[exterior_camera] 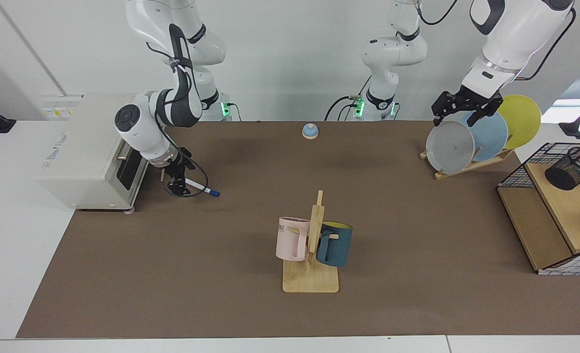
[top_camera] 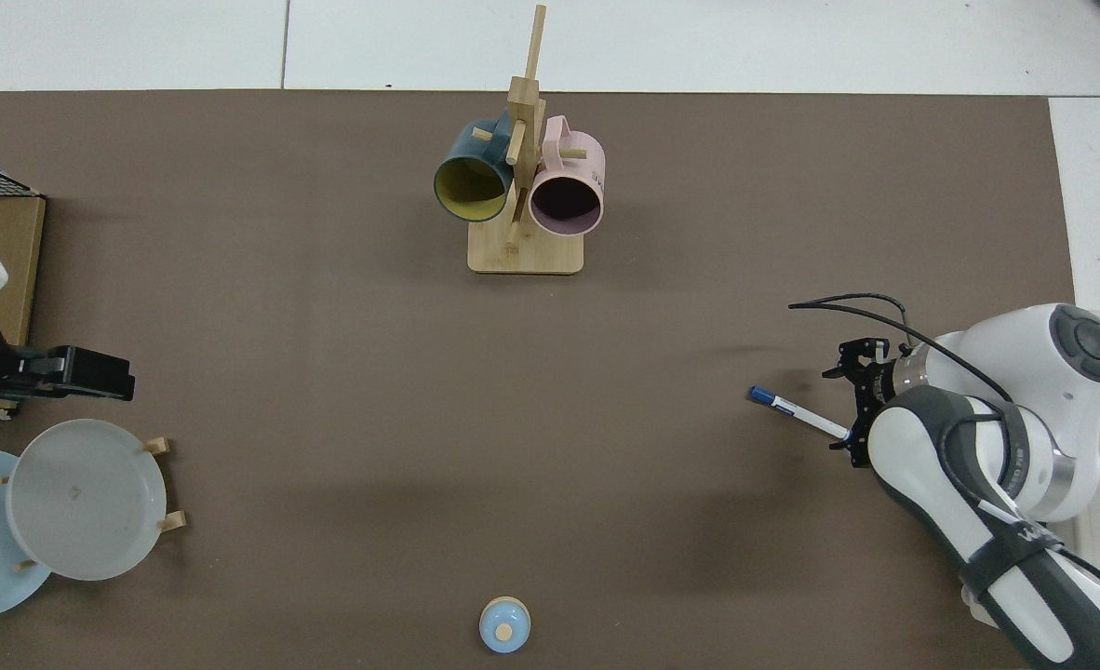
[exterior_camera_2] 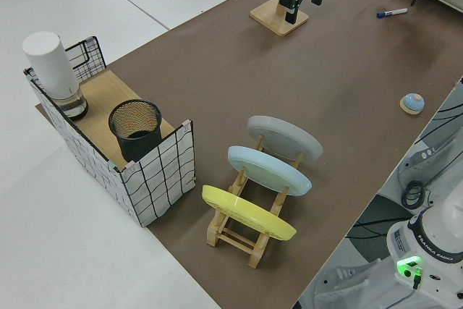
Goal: Put markers into pen holder
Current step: 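Reach the right gripper to the white marker and grasp it, then carry the marker to the middle while the left gripper reaches toward it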
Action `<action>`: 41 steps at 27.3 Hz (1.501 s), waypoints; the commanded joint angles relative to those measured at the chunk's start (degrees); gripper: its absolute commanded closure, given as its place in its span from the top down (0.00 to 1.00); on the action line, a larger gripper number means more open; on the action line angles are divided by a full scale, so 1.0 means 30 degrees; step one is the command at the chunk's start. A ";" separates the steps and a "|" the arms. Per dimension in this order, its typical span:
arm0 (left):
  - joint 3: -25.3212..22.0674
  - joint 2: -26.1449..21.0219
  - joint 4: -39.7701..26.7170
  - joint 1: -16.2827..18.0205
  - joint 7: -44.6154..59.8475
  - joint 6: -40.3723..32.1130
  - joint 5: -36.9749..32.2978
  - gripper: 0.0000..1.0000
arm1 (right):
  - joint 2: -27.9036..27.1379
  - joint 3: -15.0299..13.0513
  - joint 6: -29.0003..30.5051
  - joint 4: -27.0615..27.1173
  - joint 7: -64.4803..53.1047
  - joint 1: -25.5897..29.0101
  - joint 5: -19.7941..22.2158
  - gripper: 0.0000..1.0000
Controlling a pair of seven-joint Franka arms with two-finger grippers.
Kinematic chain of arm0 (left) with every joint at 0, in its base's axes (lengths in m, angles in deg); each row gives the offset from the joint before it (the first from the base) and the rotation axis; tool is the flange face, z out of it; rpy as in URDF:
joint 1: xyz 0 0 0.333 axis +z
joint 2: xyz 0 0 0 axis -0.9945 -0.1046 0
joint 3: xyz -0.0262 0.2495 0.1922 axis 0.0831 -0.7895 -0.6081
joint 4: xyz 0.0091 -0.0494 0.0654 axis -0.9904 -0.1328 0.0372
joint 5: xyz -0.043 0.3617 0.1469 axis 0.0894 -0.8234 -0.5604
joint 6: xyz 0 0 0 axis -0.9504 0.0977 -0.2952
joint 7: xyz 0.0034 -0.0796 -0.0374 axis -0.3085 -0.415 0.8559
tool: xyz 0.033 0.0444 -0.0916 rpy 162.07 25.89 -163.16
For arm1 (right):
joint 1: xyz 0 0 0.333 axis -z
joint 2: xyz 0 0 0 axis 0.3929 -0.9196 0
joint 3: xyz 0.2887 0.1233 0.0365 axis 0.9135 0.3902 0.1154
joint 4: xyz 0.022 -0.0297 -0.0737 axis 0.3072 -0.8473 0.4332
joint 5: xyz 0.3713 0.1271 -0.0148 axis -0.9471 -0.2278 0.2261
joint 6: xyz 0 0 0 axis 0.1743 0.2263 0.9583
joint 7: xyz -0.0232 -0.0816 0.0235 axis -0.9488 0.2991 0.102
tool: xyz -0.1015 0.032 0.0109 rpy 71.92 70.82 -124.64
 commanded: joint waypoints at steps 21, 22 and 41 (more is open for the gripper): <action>0.0742 0.0830 -0.0468 -0.1941 0.0428 -0.1618 0.0340 1.00 | -0.0809 0.0121 0.1050 -0.0679 -0.2262 0.0131 -0.0522 0.50; 0.0771 0.0830 -0.0468 -0.2146 0.0428 -0.1588 0.0340 1.00 | -0.0809 0.0121 0.1021 -0.0650 -0.2291 0.0131 -0.0493 0.37; 0.0859 0.1882 -0.2164 -0.3173 0.0223 -0.0798 0.0516 1.00 | -0.0458 0.0969 -0.3195 0.2160 -0.3434 -0.0103 -0.1486 0.00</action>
